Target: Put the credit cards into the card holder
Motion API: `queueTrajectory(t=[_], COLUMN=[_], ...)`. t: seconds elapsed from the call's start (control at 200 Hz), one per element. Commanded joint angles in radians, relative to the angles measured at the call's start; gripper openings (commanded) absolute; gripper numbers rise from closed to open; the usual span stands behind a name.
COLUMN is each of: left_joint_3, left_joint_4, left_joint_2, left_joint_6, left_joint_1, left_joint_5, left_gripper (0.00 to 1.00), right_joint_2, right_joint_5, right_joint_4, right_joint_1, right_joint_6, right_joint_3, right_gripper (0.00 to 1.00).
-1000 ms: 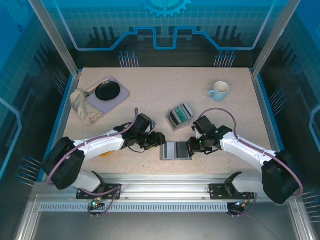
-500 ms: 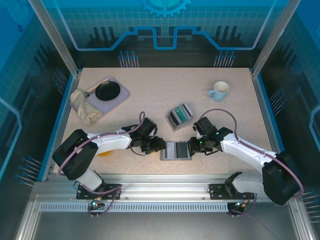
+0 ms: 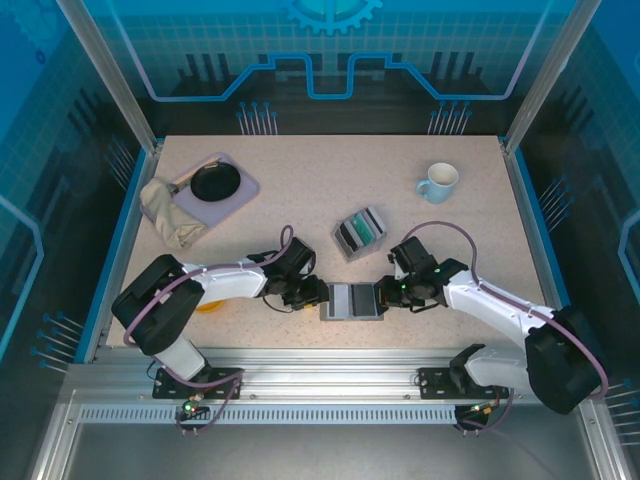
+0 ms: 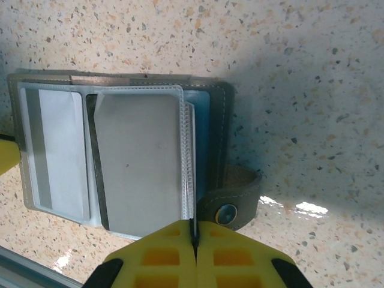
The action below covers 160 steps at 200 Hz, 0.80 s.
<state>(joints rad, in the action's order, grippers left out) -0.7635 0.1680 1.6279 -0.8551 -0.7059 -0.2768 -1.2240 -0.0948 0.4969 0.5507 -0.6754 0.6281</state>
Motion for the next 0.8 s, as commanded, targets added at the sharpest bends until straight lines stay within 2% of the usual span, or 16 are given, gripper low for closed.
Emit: queueTrajectory(t=[0.0, 0.795], left_joint_3=[-0.005, 0.009], left_joint_4=[-0.047, -0.08], left_joint_2=[0.046, 0.05], left_joint_6=[0.008, -0.017], left_joint_1=[-0.012, -0.015], left_joint_5=[-0.017, -0.011], left_gripper=[0.34, 0.24], right_joint_2=[-0.023, 0.079], right_joint_5=[-0.048, -0.281], right_joint_4=[-0.028, -0.172], right_joint_1=[-0.017, -0.084], right_joint_6=[-0.024, -0.06], right_joint_3=[-0.013, -0.057], right_gripper=[0.05, 0.06])
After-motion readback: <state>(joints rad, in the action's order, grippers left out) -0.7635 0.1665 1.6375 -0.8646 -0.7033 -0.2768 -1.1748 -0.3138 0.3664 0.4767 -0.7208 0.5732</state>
